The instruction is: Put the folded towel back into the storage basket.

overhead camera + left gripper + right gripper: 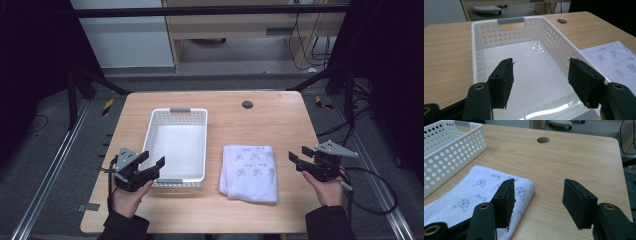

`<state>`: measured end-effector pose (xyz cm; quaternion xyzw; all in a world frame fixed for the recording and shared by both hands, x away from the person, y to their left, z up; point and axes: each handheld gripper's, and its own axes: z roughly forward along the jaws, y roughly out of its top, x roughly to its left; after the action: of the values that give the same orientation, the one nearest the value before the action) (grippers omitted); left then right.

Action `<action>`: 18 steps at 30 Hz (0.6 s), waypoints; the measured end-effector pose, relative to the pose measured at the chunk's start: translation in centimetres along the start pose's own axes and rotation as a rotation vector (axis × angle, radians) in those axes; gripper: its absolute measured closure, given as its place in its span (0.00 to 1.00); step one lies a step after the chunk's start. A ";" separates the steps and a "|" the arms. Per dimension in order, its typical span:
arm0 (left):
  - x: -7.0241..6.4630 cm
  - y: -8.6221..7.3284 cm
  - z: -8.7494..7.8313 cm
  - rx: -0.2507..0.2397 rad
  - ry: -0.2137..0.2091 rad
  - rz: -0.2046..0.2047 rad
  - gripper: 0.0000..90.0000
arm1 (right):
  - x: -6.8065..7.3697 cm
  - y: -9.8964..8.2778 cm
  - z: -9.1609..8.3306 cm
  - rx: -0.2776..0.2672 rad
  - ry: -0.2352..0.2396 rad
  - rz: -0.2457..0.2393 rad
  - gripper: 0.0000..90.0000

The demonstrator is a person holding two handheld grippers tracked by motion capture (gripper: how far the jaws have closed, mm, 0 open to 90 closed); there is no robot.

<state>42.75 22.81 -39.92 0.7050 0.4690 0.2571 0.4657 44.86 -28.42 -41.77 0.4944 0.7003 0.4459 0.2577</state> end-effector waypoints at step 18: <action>-4.5 1.3 2.2 0.013 -0.070 0.065 0.42 | 0.9 2.1 0.7 -0.035 0.024 -0.012 0.51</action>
<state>43.16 17.69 -39.34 0.7316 0.4308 0.2441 0.4686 46.03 -27.08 -40.20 0.4803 0.6982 0.4626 0.2605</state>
